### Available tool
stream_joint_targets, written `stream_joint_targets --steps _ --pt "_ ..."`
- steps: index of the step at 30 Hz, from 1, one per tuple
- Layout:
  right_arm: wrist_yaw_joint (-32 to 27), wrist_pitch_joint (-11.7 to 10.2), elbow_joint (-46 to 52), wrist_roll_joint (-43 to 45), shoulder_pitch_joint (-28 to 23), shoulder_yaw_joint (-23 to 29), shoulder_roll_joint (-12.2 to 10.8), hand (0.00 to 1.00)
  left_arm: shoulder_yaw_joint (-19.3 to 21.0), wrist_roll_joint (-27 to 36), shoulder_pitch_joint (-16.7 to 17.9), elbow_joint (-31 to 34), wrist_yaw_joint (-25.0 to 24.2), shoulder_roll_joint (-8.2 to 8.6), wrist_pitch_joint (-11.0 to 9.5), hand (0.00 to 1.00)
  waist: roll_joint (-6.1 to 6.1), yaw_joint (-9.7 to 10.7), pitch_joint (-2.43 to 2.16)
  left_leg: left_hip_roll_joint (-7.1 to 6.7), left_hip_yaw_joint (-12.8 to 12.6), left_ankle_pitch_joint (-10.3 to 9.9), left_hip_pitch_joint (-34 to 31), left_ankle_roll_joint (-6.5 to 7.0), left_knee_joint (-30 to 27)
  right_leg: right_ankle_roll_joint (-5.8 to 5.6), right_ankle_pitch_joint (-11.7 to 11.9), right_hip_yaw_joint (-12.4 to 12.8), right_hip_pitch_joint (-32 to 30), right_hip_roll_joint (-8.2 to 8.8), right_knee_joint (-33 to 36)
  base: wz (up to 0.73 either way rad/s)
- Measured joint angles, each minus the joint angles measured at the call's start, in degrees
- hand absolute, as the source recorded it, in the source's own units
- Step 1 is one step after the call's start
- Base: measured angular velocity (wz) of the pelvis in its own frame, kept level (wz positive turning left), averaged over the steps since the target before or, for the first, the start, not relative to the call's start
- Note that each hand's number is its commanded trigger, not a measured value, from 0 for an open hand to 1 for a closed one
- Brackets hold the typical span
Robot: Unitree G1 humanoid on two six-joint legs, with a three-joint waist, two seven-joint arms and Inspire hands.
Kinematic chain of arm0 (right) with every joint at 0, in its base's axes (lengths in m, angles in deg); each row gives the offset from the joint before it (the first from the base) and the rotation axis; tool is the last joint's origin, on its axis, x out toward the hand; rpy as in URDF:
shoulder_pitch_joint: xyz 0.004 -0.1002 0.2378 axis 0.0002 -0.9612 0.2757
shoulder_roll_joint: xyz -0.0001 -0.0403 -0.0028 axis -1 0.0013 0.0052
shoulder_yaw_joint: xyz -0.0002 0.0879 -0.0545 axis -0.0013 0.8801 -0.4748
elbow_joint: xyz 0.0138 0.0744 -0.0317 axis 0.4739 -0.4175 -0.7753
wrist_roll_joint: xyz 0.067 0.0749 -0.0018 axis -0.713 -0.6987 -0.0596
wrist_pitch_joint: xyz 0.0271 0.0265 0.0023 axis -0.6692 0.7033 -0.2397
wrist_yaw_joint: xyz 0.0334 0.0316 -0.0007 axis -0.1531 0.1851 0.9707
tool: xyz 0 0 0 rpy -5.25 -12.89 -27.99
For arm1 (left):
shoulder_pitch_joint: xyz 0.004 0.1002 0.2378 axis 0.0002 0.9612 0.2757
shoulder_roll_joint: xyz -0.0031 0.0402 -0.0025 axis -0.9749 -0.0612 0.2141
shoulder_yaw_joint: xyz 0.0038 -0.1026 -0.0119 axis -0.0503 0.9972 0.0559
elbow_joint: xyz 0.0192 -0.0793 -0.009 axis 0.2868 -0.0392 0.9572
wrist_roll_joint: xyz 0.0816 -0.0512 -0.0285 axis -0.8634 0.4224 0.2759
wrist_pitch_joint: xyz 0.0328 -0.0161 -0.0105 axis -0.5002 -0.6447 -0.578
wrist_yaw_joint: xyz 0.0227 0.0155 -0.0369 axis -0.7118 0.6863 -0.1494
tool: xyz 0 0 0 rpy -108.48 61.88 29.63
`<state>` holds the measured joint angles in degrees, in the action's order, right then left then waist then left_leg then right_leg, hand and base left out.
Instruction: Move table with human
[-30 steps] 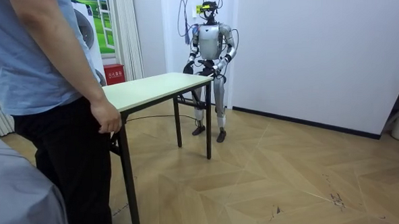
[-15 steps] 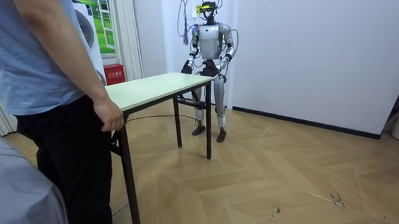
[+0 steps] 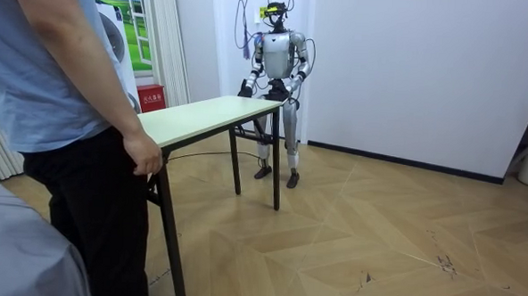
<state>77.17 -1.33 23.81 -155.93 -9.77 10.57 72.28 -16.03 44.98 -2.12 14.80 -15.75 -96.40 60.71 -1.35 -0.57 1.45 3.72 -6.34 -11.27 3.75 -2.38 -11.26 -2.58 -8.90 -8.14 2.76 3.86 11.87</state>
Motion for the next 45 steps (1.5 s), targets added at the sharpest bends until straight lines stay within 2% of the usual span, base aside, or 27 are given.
stream_joint_targets --steps 3,8,12,19,22,23,24,25,31,36,39,45 --pt "-1.87 -0.32 0.00 -1.37 0.02 2.35 -1.49 0.00 0.79 0.00 -1.14 -1.68 0.00 1.33 0.24 0.00 0.02 -0.06 -0.01 -0.01 0.00 0.01 -0.01 0.01 -0.05 0.02 0.01 0.05 0.03 0.00 0.02 0.00" --pt "-2.11 -0.52 0.00 -1.33 0.01 2.93 -1.83 0.00 1.37 -0.01 -1.55 -2.21 0.10 2.22 0.31 0.00 0.00 0.05 -0.01 -0.01 0.07 0.01 -0.13 0.01 -0.10 0.02 0.01 0.01 0.00 -0.01 0.00 0.00" --pt "-2.18 -0.59 0.00 -1.35 0.01 3.24 -2.15 0.00 2.38 0.00 -1.58 -1.45 1.57 3.77 0.29 0.00 -0.04 0.14 -0.03 -0.01 0.26 0.01 -0.53 0.01 -0.32 0.06 0.04 -0.03 -0.03 0.00 0.03 0.00" --pt "-3.29 -0.93 0.93 -1.53 0.02 3.39 -2.14 0.00 2.47 0.01 -1.97 -0.60 3.35 4.21 0.17 0.00 -0.25 -0.09 -0.08 0.00 0.25 0.06 -1.03 0.07 -0.68 0.16 0.10 0.14 -0.96 0.01 0.63 0.00" --pt "-3.78 -1.26 0.96 -1.54 0.35 3.38 -2.18 0.00 2.46 0.00 -2.60 -0.61 4.35 4.31 0.15 0.00 -0.46 -0.08 0.06 0.00 0.30 0.06 -1.23 0.07 -0.94 0.16 0.10 0.11 -1.01 0.02 0.70 0.00" --pt "-3.95 -1.35 1.00 -1.51 0.51 3.38 -2.18 0.35 2.46 0.00 -2.83 -0.60 4.81 4.33 0.12 0.01 -0.57 -0.06 0.12 0.01 0.30 0.06 -1.37 0.07 -1.01 0.17 0.11 0.11 -1.15 0.02 0.78 0.00" --pt "-4.26 -1.42 1.13 -1.50 0.71 3.38 -2.21 1.00 2.46 -0.03 -3.06 -0.60 5.10 4.36 0.00 0.79 -0.64 -0.07 0.13 0.02 0.30 0.06 -1.62 0.07 -1.13 0.20 0.12 0.11 -1.41 0.02 0.92 0.00" --pt "-4.43 -1.45 1.14 -1.50 0.89 3.38 -2.26 1.00 2.46 -0.04 -3.15 -0.60 5.13 4.38 -0.11 1.00 -0.67 -0.06 0.15 0.03 0.30 0.06 -1.79 0.07 -1.25 0.24 0.15 0.12 -1.58 0.02 0.97 0.00" --pt "-6.12 -2.54 1.13 -0.93 1.23 3.35 -3.34 1.00 2.38 -0.02 -3.56 -0.62 6.62 4.44 -0.22 1.00 -0.71 -0.01 0.19 0.05 0.40 0.08 -2.46 0.09 -1.50 0.34 0.22 0.09 -2.05 0.02 0.96 0.00" --pt "-12.72 -4.28 1.01 -0.95 1.73 2.98 -3.68 1.00 0.77 0.01 -4.04 -0.76 9.74 4.46 -0.20 1.00 -0.68 -1.58 0.37 0.05 0.43 0.09 -3.57 0.12 -1.42 0.34 0.21 0.13 -3.39 0.02 0.89 -0.01" --pt "-13.45 -4.30 1.02 -1.07 1.72 2.89 -4.20 1.00 0.68 0.02 -4.06 -1.05 11.14 4.50 -0.35 1.00 -0.31 -1.47 0.68 0.04 0.61 0.09 -3.31 0.12 -1.00 0.33 0.21 0.12 -3.40 0.01 0.82 -0.02" --pt "-13.45 -4.81 1.03 0.10 2.15 2.73 -4.14 1.00 0.44 -0.26 -4.25 -1.15 11.53 4.54 -0.35 1.00 -0.09 -1.18 0.81 -0.03 0.86 0.09 -2.51 0.12 0.04 0.33 0.21 -0.04 -3.37 0.01 0.78 -0.06"
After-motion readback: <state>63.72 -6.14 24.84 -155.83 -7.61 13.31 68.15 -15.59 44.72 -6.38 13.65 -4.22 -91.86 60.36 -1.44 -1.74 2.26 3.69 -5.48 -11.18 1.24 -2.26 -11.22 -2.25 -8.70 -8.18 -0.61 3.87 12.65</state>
